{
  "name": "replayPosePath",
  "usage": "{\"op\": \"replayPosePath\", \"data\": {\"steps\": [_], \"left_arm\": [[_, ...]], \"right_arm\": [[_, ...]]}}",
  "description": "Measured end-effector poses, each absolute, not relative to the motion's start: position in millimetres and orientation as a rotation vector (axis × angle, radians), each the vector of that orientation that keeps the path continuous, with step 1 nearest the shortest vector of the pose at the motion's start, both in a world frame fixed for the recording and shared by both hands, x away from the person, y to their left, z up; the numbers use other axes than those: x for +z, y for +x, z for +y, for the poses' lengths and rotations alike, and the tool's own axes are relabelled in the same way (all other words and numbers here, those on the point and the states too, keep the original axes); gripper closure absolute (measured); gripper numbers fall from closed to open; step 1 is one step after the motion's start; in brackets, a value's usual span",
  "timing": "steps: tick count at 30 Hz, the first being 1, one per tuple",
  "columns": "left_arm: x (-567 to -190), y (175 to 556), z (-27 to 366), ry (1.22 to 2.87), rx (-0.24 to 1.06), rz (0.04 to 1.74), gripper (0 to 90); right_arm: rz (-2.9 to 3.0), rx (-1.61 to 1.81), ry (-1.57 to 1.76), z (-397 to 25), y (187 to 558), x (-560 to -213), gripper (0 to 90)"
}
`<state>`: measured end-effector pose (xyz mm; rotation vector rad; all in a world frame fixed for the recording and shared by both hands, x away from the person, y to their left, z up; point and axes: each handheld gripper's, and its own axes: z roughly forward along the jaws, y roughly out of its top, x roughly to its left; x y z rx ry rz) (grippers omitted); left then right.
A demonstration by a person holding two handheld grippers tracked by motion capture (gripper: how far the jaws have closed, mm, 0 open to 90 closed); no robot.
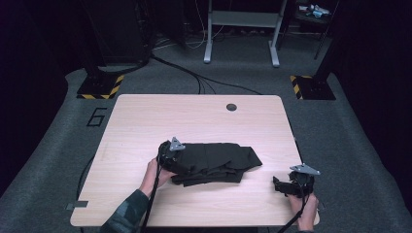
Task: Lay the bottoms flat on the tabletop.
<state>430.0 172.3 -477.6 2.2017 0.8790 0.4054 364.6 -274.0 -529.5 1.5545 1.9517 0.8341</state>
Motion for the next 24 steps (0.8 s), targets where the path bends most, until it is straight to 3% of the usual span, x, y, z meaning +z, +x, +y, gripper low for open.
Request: {"op": "replayPosePath", "data": {"steps": [10, 24], "left_arm": [[-455, 410, 147, 2.197, 0.462, 0.774, 0.0], [-464, 408, 92, 2.274, 0.366, 0.675, 0.1]], "right_arm": [[1.953, 0.843, 1.566, -275, 366, -530, 4.2], [1.953, 0.845, 1.567, -275, 366, -530, 4.3]]}}
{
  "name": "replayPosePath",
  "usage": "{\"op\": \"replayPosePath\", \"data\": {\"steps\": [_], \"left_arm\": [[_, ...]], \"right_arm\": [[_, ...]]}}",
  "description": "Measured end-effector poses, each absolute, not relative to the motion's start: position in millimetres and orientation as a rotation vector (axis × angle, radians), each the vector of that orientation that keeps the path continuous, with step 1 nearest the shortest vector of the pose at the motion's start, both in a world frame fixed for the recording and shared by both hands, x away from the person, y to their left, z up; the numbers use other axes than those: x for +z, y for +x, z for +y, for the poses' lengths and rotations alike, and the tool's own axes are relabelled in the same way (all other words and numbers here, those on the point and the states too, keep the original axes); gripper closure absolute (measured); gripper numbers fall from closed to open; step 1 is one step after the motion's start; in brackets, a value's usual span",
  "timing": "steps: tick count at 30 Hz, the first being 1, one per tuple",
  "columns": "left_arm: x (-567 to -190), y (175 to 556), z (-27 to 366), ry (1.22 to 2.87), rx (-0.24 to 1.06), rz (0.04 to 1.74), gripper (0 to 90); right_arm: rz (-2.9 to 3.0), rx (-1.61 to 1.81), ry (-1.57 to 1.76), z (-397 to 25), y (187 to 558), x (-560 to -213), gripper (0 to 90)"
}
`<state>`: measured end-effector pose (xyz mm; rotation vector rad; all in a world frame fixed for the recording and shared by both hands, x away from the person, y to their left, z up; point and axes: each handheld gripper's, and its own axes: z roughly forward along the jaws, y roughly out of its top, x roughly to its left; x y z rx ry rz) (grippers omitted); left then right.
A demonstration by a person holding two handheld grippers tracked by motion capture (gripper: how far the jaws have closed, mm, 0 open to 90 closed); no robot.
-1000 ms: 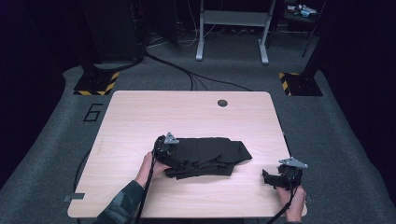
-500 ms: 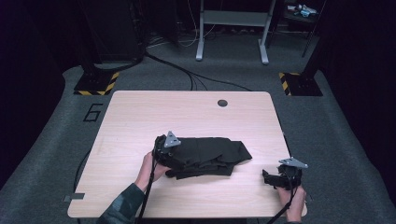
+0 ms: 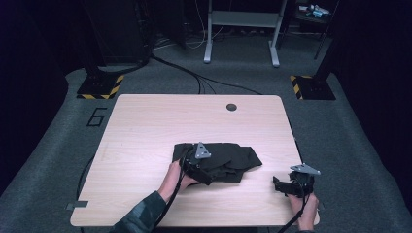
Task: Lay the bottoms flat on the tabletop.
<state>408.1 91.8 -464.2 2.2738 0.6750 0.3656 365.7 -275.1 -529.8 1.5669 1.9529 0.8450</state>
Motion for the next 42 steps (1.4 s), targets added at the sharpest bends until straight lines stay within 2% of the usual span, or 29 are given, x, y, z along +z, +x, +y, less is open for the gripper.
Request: {"op": "replayPosePath", "data": {"steps": [8, 16, 25, 31, 39, 42], "left_arm": [[-473, 407, 66, 2.326, 0.370, 0.634, 0.4], [-473, 408, 54, 2.354, 0.452, 0.621, 11.1], [-474, 408, 49, 2.361, 0.438, 0.605, 13.0], [-491, 415, 50, 2.394, 0.359, 0.642, 22.3], [-483, 416, 54, 2.378, 0.357, 0.645, 34.8], [-478, 418, 56, 2.359, 0.353, 0.656, 42.6]], "right_arm": [[1.953, 0.845, 1.567, -275, 366, -530, 4.3], [1.954, 0.846, 1.567, -275, 366, -530, 4.3], [1.953, 0.845, 1.567, -275, 366, -530, 4.4], [1.953, 0.846, 1.567, -275, 366, -530, 4.4], [1.952, 0.845, 1.567, -275, 366, -530, 4.6], [1.953, 0.845, 1.567, -275, 366, -530, 4.6]]}}
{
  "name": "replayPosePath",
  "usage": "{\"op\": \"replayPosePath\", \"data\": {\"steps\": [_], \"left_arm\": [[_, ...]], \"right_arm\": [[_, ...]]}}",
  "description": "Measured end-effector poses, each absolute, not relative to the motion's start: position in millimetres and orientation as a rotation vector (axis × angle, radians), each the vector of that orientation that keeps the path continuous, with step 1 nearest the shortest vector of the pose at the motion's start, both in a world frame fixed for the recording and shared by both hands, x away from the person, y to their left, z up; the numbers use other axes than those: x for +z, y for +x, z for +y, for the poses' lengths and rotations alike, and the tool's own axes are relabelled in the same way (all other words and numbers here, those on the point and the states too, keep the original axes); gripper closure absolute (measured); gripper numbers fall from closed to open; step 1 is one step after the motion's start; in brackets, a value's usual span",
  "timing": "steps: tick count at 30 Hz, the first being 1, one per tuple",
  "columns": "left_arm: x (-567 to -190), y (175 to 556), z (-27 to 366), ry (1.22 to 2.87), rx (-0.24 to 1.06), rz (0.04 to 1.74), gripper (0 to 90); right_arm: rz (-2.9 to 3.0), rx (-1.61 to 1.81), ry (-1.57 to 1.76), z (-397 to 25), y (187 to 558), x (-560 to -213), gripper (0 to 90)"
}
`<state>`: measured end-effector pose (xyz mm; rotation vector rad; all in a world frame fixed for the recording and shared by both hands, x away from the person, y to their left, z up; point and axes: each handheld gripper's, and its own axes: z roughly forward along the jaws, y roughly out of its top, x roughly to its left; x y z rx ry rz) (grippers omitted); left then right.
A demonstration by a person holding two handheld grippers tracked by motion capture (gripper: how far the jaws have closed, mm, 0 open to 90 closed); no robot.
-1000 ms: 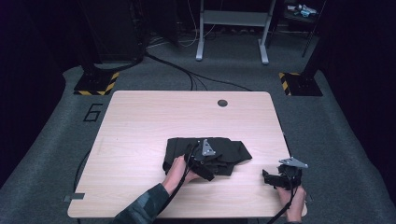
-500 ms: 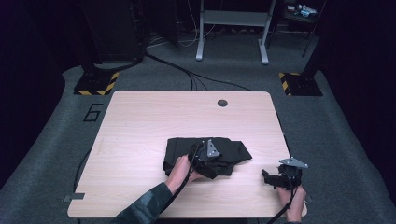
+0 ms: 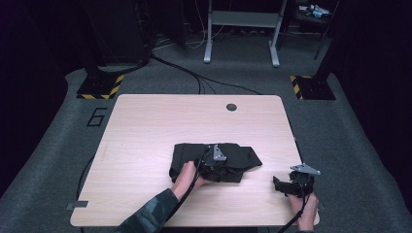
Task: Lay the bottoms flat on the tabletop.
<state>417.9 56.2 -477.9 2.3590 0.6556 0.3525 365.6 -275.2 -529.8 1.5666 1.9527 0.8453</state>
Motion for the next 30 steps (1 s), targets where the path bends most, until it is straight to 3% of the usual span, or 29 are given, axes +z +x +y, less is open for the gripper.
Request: {"op": "replayPosePath", "data": {"steps": [5, 8, 30], "left_arm": [[-471, 421, 62, 2.339, 0.364, 0.668, 57.1], [-465, 423, 68, 2.303, 0.367, 0.682, 60.9], [-419, 423, 138, 2.024, 0.506, 0.810, 62.6]], "right_arm": [[1.952, 0.846, 1.567, -275, 366, -530, 4.6], [1.952, 0.846, 1.567, -275, 366, -530, 4.6], [1.948, 0.845, 1.569, -275, 365, -530, 4.8]]}}
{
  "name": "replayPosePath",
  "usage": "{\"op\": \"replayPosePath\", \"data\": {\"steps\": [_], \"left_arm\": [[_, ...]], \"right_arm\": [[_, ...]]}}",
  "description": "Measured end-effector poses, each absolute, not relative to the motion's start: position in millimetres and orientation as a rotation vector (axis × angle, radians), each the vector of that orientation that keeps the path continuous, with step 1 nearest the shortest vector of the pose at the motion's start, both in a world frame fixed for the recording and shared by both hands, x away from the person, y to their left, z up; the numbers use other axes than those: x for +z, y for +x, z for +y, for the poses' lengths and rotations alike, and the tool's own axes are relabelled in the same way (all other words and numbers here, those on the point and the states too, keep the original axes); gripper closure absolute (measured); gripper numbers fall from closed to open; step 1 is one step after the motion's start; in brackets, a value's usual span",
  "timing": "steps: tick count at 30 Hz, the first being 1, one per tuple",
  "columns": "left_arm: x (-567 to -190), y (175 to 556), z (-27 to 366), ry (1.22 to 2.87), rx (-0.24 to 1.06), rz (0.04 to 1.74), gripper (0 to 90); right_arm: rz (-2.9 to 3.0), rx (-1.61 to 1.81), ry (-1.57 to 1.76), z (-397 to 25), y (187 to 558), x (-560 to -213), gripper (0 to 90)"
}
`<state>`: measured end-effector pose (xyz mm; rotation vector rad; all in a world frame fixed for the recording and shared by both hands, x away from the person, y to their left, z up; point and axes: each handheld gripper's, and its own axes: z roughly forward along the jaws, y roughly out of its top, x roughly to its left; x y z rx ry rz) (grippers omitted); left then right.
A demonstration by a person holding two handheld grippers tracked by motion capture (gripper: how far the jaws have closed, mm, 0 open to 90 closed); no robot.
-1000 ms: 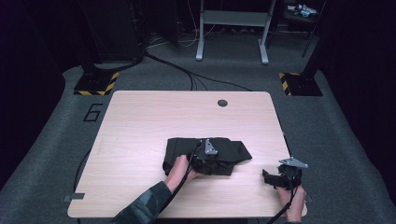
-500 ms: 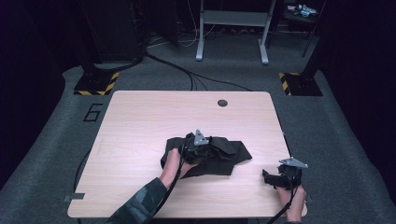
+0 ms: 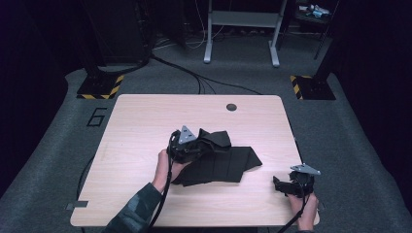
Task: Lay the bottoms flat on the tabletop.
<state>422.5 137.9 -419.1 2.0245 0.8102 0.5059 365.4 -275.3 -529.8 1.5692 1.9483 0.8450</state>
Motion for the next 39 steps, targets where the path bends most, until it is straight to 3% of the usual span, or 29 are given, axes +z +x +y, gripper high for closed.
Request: {"op": "replayPosePath", "data": {"steps": [18, 39], "left_arm": [[-407, 414, 214, 1.877, 0.618, 0.954, 62.7], [-427, 395, 299, 1.787, 0.675, 1.156, 63.0]], "right_arm": [[1.947, 0.845, 1.570, -275, 365, -530, 4.8], [1.944, 0.843, 1.573, -275, 365, -530, 4.8]]}}
